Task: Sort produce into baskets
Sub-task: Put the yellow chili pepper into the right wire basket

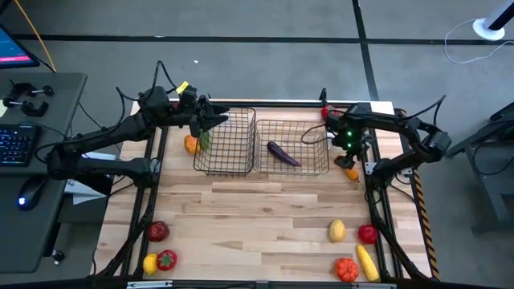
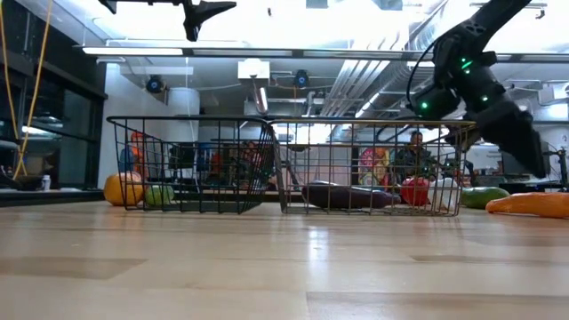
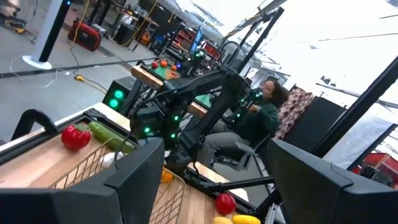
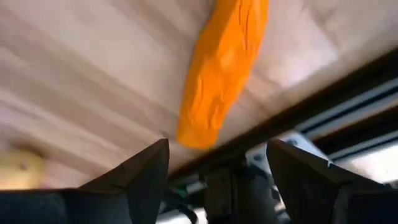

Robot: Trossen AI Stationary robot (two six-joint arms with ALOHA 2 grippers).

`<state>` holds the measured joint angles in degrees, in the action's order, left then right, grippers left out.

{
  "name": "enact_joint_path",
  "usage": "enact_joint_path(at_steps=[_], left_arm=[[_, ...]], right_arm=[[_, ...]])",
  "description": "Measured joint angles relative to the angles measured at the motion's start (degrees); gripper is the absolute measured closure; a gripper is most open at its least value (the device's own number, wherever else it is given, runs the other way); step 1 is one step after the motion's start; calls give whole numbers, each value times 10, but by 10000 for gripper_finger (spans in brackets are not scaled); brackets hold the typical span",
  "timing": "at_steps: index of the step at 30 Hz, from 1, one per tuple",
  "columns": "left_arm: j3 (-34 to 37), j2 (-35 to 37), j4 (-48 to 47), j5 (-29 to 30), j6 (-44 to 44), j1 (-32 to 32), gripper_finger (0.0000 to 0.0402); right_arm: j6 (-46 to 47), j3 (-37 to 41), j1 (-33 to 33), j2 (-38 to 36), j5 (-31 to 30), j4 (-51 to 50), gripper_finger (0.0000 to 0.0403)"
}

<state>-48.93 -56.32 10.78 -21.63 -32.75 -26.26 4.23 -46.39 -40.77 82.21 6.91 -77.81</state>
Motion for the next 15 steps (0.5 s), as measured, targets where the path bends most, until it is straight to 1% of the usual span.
enact_joint_path(at_steps=[4, 15], left_arm=[[0, 0, -1, 1, 0, 0, 126], [0, 0, -1, 1, 0, 0, 126]], right_arm=[[31, 6, 0, 0, 21, 34, 142], [78, 63, 0, 0, 16, 100, 142]])
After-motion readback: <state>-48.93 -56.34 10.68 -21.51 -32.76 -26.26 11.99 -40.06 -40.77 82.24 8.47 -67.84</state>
